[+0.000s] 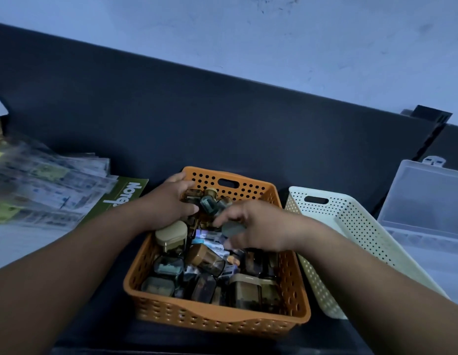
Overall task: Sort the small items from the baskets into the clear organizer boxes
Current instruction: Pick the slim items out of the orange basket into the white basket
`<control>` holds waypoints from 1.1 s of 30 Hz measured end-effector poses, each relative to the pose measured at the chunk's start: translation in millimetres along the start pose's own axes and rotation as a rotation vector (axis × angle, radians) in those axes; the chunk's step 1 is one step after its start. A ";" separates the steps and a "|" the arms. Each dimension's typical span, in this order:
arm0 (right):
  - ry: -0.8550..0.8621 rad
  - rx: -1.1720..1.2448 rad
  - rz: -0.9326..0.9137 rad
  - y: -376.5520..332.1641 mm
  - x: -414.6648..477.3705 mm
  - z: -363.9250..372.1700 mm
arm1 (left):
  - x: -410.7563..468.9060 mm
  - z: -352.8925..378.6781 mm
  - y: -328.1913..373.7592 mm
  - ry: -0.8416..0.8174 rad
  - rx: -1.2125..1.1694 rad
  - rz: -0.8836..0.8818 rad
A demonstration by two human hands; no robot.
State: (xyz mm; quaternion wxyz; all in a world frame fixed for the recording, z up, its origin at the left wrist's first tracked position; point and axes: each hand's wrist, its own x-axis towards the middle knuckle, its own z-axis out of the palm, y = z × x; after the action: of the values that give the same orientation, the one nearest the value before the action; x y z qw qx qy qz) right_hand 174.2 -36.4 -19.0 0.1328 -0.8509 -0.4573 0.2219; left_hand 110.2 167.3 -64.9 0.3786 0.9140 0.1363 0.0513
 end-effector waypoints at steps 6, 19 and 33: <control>0.278 -0.217 0.094 15.2 39.2 -9.6 | -1.7 -0.6 1.6 0.004 0.015 0.007; -0.061 -0.182 0.050 0.4 33.0 11.1 | 0.3 1.6 -5.2 -0.003 -0.021 0.006; -0.141 -0.089 0.028 -3.5 40.8 16.2 | 2.1 2.3 -5.8 0.000 -0.018 -0.002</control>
State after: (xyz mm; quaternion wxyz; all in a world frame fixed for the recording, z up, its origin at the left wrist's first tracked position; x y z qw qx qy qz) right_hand 183.3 0.1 -42.0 0.0593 -0.8446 -0.4630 0.2624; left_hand 111.4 170.3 -70.7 0.3868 0.9105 0.1366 0.0524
